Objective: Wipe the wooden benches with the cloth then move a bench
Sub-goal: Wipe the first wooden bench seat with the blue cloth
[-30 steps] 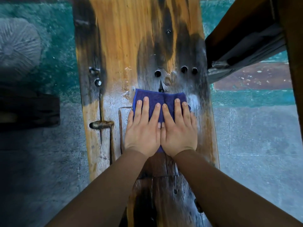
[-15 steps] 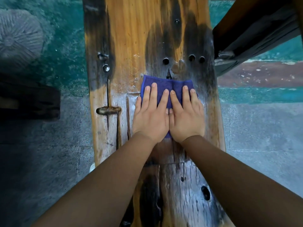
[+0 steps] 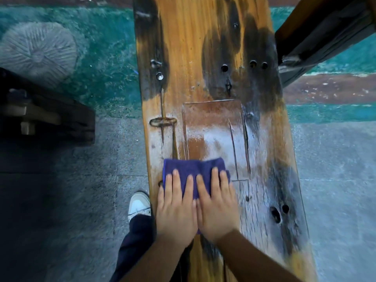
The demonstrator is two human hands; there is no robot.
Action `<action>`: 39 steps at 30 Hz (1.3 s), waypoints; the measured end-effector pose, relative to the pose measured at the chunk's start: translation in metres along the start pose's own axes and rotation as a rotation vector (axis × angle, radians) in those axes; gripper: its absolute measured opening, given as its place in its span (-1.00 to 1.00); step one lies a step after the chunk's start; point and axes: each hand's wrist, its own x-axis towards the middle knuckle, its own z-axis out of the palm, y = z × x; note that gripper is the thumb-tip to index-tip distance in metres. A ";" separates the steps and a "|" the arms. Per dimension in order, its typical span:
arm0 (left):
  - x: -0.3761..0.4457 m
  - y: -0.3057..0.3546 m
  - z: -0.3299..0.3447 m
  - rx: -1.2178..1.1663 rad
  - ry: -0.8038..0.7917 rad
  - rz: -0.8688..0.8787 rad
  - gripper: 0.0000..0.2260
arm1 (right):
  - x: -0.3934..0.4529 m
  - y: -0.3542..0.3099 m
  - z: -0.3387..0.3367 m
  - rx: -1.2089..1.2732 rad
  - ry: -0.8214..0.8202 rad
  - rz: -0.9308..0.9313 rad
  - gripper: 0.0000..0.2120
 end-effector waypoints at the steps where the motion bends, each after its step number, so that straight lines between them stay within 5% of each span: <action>1: -0.018 -0.005 0.004 0.014 -0.018 0.001 -0.45 | -0.016 -0.007 0.007 0.007 -0.022 0.004 -0.40; 10: -0.026 -0.012 0.012 -0.023 -0.108 -0.038 -0.46 | -0.016 -0.008 0.007 0.022 -0.035 -0.096 -0.40; 18: 0.129 -0.022 -0.037 0.024 0.057 -0.072 -0.43 | 0.136 -0.001 -0.052 0.010 0.045 -0.092 -0.41; 39: 0.437 -0.062 -0.150 0.045 0.155 0.097 -0.44 | 0.429 0.001 -0.160 -0.013 0.221 0.052 -0.40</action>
